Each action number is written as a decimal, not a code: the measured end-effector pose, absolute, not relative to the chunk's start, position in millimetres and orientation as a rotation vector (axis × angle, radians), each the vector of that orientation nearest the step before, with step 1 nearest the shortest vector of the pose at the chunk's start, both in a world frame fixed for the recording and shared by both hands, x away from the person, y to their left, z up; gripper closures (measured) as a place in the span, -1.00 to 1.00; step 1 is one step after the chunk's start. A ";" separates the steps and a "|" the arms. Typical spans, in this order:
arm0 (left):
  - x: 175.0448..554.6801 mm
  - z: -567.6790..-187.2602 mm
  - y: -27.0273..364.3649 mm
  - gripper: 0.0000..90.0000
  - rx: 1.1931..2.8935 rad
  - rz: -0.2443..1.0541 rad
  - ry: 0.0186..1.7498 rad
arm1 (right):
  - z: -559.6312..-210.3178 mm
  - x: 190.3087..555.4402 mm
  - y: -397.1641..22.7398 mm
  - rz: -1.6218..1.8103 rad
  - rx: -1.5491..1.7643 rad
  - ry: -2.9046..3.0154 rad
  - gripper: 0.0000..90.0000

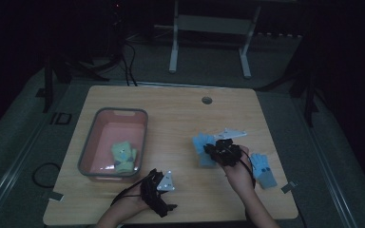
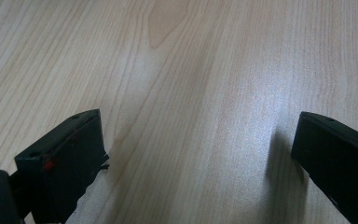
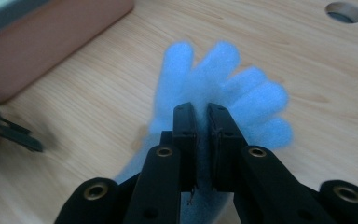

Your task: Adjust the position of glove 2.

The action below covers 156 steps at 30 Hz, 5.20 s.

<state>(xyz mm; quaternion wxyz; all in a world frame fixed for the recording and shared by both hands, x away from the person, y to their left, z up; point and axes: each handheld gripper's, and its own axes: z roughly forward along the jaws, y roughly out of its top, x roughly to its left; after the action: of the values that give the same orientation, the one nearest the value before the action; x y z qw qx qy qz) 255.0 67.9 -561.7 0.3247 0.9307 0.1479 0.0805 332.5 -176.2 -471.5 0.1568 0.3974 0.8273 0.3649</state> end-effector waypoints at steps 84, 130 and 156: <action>255.0 -562.2 69.0 -0.94 2.431 0.199 0.376 | -514.1 321.9 -366.8 0.795 1.206 2.412 0.25; 254.2 -562.0 68.6 -0.93 2.431 0.214 0.367 | -467.3 299.7 -281.0 0.922 1.248 2.193 0.90; 253.9 -563.0 67.9 -0.94 2.430 0.207 0.350 | -537.1 320.6 -249.5 0.794 1.318 2.290 0.50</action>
<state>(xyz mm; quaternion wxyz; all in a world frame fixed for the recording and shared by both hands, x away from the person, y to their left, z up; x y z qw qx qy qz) 253.9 67.9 -563.0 0.3327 0.9301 0.1340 0.0791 320.6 -249.5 -537.1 0.1900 0.4691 0.8149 0.2825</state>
